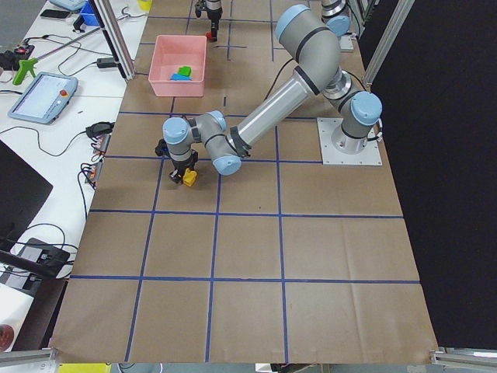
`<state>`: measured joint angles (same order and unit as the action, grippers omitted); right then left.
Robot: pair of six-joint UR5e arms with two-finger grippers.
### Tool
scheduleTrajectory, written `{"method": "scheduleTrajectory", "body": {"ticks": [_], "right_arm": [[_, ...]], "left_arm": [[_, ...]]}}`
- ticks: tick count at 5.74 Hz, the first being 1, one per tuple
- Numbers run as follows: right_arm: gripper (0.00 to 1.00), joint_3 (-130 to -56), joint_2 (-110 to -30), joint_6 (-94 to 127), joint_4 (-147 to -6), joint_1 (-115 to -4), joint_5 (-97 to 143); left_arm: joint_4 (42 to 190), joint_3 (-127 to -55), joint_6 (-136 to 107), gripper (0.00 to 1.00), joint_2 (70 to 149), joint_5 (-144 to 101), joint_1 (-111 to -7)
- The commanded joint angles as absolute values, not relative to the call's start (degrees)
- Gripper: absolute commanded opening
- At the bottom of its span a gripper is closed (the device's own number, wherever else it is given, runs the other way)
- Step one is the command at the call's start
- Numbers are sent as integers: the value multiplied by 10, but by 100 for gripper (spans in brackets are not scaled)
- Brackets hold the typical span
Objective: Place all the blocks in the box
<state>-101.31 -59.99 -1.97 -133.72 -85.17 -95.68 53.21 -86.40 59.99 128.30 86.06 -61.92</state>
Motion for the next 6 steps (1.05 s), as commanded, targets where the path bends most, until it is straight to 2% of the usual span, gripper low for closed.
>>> {"method": "scheduleTrajectory", "body": {"ticks": [1,2,3,4,6], "right_arm": [[26,-1013,-601,-22,-1339,-852,-954],[6,-1009,-601,-24,-1338,-853,-954],[5,-1006,-603,-24,-1338,-852,-954],[4,-999,-609,-25,-1338,-851,-954],[4,-978,-667,-46,-1327,-847,-958]], "left_arm": [[533,-864,600,46,1281,863,-620],[535,-862,599,27,1274,863,-620],[548,-844,599,16,1264,864,-622],[593,-822,591,13,1235,864,-627],[733,-716,497,11,1205,866,-675]]}}
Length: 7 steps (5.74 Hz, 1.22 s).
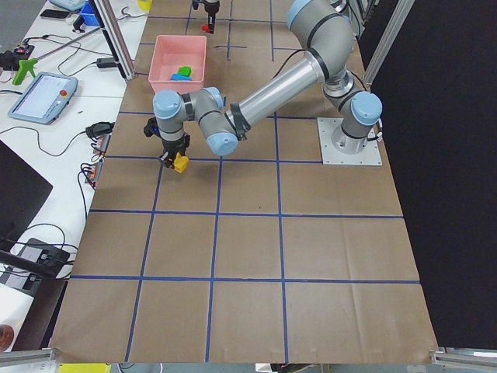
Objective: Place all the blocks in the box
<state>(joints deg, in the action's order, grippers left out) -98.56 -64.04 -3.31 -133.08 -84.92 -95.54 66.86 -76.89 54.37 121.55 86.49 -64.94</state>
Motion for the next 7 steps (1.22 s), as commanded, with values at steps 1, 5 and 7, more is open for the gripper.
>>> {"method": "scheduleTrajectory", "body": {"ticks": [1,5,7], "right_arm": [[4,-970,-691,-61,-1289,-831,-957],[4,-802,-681,-59,-1089,-817,-858],[4,-776,-656,5,-1090,-829,-806]], "left_arm": [[803,-650,396,11,1213,865,-717],[875,-504,-11,11,1286,843,-913],[827,-455,-144,11,1370,843,-990]]}}
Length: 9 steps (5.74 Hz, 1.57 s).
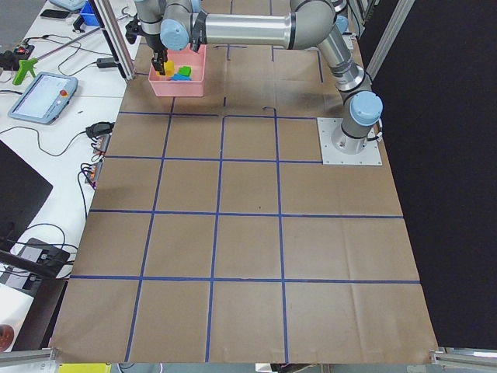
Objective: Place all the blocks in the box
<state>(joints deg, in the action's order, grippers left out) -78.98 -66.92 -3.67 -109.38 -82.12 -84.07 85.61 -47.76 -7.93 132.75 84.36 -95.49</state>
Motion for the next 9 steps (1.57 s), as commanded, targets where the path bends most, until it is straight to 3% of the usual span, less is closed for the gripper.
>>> {"method": "scheduleTrajectory", "body": {"ticks": [1,2,3,4,6,7,8,9], "right_arm": [[4,-775,-647,49,-1096,-845,-759],[4,-775,-633,81,-1104,-869,-718],[4,-775,-608,116,-1139,-894,-683],[4,-774,-598,157,-1163,-913,-675],[6,-773,-585,210,-1182,-926,-601],[12,-765,-571,212,-1206,-927,-597],[28,-751,-558,212,-1206,-937,-597],[81,-739,-546,212,-1207,-944,-599]], "left_arm": [[806,-456,-174,11,1393,844,-1004],[797,-462,-192,17,1401,847,-1015],[795,-469,-195,84,1400,852,-1017],[792,-470,-200,99,1392,855,-1017],[835,-478,-169,100,1334,854,-1000],[865,-496,-106,100,1297,854,-963],[884,-536,-62,100,1249,854,-930],[895,-587,-37,100,1196,855,-914]]}}
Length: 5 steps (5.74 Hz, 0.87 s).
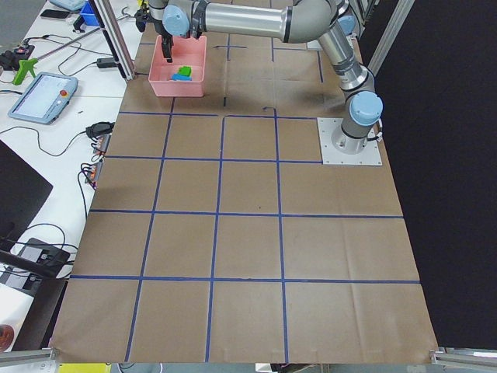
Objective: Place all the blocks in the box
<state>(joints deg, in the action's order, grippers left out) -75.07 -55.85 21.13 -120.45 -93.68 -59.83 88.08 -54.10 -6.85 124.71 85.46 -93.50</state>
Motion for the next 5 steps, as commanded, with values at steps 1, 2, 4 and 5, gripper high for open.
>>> {"method": "scheduleTrajectory", "body": {"ticks": [1,2,4,5], "right_arm": [[99,-732,-542,211,-1200,-944,-600],[100,-732,-543,207,-1197,-943,-602],[100,-734,-555,186,-1193,-935,-610],[100,-733,-571,116,-1145,-918,-648]], "left_arm": [[903,-646,-37,100,1136,856,-912],[901,-708,-33,100,1079,871,-909],[903,-766,-19,100,1002,894,-911],[901,-774,-12,100,992,912,-911]]}}
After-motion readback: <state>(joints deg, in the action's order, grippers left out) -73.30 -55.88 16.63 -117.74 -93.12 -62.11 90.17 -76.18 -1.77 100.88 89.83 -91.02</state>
